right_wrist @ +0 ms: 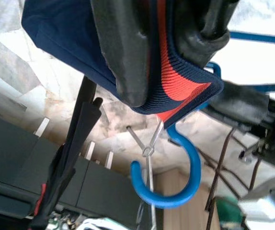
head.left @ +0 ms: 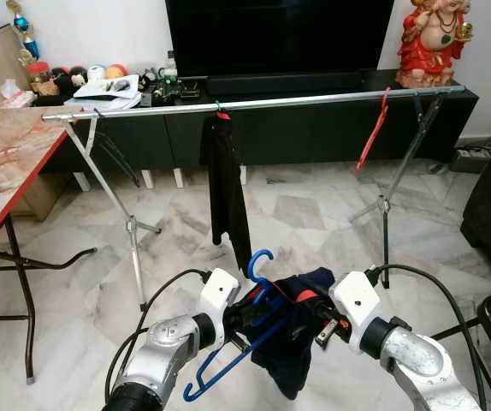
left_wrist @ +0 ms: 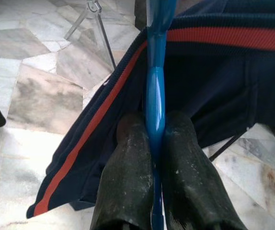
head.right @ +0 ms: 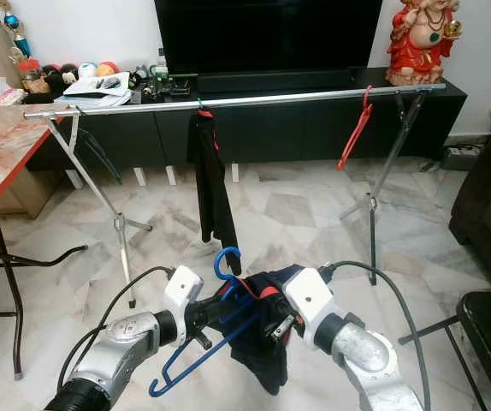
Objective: Hang hanger
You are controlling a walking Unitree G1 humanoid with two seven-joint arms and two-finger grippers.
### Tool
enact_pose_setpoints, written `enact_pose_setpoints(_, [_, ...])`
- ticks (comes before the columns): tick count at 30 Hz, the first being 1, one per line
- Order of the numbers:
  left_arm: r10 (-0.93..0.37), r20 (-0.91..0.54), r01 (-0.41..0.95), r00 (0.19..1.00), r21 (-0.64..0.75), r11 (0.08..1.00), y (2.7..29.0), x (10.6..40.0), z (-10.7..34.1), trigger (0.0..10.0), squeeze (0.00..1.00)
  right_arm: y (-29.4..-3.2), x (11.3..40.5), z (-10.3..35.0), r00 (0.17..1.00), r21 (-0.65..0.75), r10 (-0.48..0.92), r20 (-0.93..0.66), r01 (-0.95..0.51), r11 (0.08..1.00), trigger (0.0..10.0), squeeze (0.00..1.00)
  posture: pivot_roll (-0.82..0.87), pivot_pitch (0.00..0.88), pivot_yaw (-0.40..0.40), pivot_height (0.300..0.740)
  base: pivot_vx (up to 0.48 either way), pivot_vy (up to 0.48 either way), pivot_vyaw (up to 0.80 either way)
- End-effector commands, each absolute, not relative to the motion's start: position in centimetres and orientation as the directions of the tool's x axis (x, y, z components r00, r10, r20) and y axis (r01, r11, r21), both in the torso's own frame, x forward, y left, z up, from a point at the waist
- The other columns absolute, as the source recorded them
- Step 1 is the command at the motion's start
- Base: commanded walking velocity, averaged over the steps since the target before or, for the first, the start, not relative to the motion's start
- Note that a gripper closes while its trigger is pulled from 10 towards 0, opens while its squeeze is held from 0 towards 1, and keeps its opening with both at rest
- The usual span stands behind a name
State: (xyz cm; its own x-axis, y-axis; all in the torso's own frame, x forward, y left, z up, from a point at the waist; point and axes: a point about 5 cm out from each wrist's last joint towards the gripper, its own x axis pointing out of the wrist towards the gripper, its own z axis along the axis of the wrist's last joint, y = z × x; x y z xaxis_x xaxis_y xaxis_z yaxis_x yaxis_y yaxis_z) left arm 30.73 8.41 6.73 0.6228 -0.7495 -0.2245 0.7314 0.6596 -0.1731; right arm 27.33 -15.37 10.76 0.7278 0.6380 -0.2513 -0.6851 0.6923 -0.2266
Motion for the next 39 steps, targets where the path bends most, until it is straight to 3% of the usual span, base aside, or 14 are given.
enact_pose_setpoints(1, [-0.758,-0.211,0.735,0.617,-0.187,0.651,8.3,30.7,6.9,10.0,0.0,-14.9,27.3,11.3,0.716,-0.269,0.652,-0.251,-0.698,0.663,10.0,0.96,0.02,0.059,0.066,0.74,0.0,0.0,0.0])
enact_pose_setpoints(11, [-0.76,-0.207,0.734,0.616,-0.199,0.649,8.2,30.7,6.9,10.0,0.0,-15.8,28.5,11.6,0.793,-0.322,0.558,-0.246,-0.61,0.724,10.0,0.96,0.02,0.062,0.063,0.74,0.0,0.0,0.0])
enact_pose_setpoints(21, [-0.751,-0.205,0.723,0.628,-0.205,0.66,8.4,30.8,6.9,10.0,0.0,-15.6,27.9,10.4,0.758,-0.374,0.557,-0.339,-0.652,0.66,10.0,0.98,0.01,0.066,0.063,0.74,0.0,0.0,0.0])
enact_pose_setpoints(39, [-0.743,-0.197,0.713,0.64,-0.209,0.67,8.2,31.0,7.0,10.0,0.0,-16.1,26.6,9.2,0.653,-0.34,0.61,-0.448,-0.756,0.559,10.0,1.0,0.02,0.054,0.041,0.74,0.0,0.0,0.0])
